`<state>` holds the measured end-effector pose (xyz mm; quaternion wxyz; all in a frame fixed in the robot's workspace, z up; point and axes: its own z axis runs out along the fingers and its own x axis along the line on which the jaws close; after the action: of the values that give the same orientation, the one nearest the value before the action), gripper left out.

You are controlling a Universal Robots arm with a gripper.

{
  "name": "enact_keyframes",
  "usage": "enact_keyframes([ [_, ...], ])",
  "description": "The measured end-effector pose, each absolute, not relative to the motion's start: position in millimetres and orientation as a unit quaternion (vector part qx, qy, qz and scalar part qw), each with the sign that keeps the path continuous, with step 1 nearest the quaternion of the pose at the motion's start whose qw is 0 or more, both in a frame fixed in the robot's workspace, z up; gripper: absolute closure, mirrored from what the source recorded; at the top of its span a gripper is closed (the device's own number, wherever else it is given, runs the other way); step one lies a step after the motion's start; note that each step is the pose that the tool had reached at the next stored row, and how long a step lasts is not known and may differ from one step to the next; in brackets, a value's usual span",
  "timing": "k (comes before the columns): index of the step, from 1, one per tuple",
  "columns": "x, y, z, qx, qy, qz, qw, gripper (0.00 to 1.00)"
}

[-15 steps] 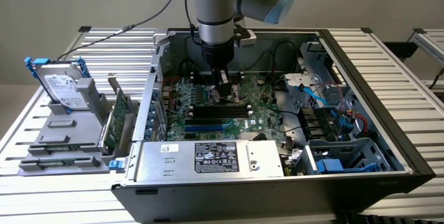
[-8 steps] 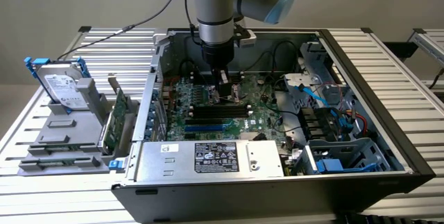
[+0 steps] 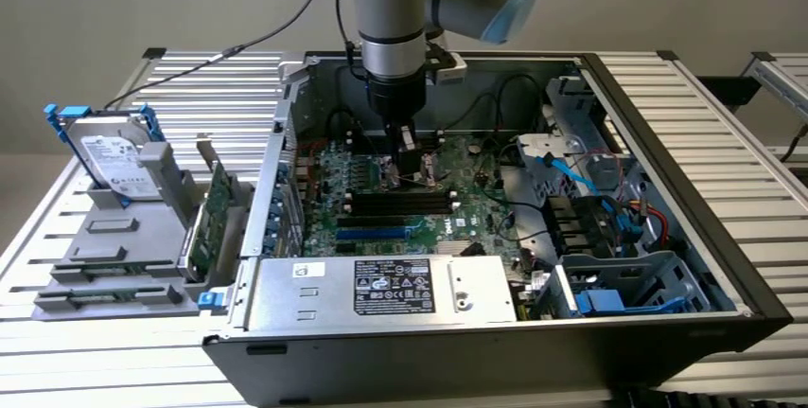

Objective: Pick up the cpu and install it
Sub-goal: 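Place the cpu into insertion slot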

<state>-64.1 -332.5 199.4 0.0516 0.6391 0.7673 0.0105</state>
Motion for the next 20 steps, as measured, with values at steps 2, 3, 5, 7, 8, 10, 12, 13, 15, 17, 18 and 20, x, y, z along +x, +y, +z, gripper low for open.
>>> enact_keyframes([
  [2,-64.1,-332.5,199.3,0.639,0.767,0.010,0.052,0.44],
  [3,-64.1,-332.5,198.9,0.639,0.767,0.010,0.052,0.44],
  [5,-64.1,-332.5,197.4,0.639,0.767,0.010,0.052,0.44],
  [7,-64.1,-332.6,195.6,0.639,0.767,0.010,0.052,0.44],
  [8,-64.1,-332.6,194.8,0.639,0.767,0.010,0.052,0.44],
  [10,-64.1,-332.6,193.2,0.639,0.767,0.010,0.052,0.44],
  [12,-64.1,-332.6,191.8,0.639,0.767,0.010,0.052,0.44],
  [13,-64.1,-332.6,191.3,0.639,0.767,0.010,0.052,0.44],
  [15,-64.1,-332.5,190.7,0.639,0.767,0.010,0.052,0.44],
  [17,-64.1,-332.6,190.6,0.639,0.767,0.010,0.052,0.44],
  [18,-64.1,-332.6,190.5,0.639,0.767,0.010,0.052,0.44],
  [20,-64.1,-332.5,190.7,0.639,0.767,0.010,0.051,0.44],
])
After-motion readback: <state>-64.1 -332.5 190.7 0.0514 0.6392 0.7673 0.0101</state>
